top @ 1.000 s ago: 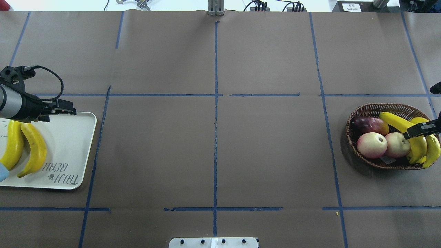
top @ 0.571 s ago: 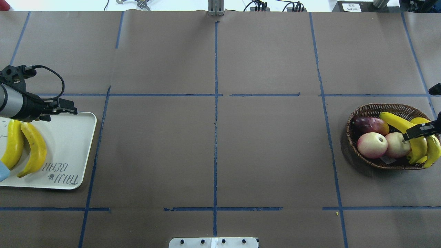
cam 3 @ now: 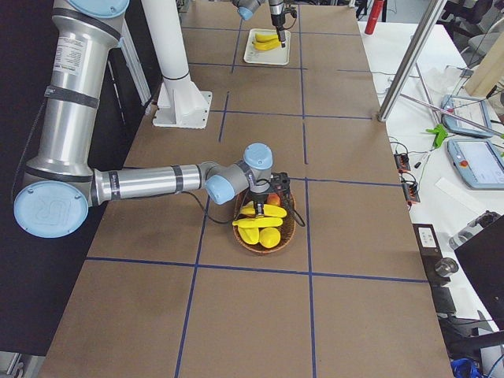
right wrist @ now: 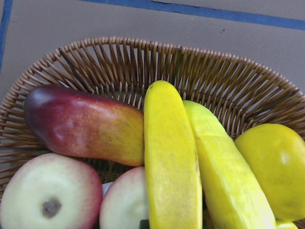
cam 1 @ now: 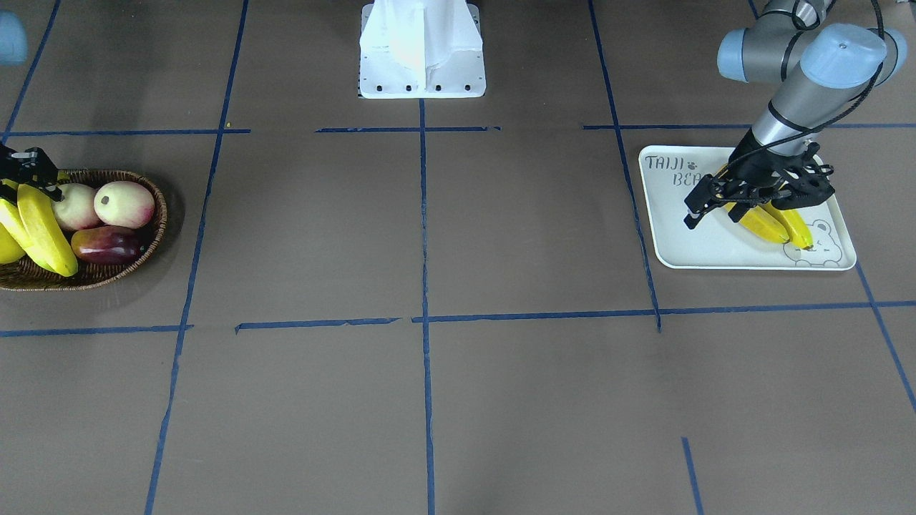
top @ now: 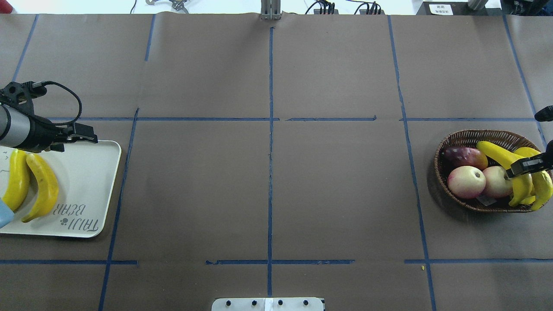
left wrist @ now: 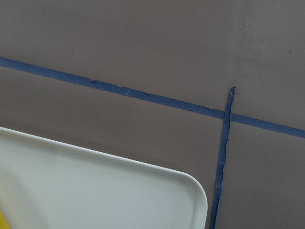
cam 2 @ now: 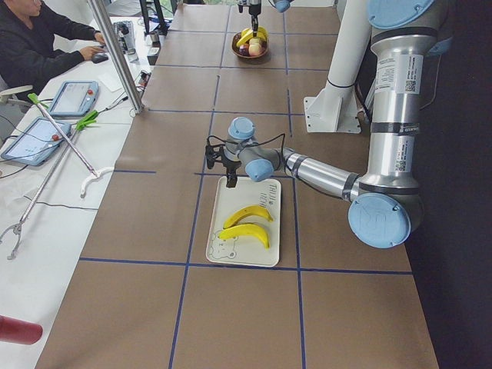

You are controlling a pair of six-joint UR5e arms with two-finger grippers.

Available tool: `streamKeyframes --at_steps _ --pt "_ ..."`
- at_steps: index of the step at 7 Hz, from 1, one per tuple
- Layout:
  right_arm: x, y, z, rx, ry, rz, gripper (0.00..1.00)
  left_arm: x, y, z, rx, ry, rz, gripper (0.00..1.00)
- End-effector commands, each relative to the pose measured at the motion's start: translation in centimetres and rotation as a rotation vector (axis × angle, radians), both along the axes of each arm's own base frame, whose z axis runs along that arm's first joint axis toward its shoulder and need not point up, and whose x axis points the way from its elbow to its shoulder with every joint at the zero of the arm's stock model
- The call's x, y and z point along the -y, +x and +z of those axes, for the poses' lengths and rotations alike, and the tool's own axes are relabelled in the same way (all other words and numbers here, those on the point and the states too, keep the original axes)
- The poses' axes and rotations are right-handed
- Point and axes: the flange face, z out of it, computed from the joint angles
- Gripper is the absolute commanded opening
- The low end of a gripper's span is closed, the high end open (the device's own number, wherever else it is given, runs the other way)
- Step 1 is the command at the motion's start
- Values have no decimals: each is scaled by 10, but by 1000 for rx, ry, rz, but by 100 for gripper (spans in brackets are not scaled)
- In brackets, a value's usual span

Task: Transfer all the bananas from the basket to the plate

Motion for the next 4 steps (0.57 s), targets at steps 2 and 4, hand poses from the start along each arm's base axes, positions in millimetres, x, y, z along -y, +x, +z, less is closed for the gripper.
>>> streamKeyframes --at_steps 2,4 --pt "-4 5 -28 39 55 1 0 2 0 -5 -7 6 -3 100" --pt "-11 37 -97 135 133 54 0 2 1 -8 -10 9 -2 100"
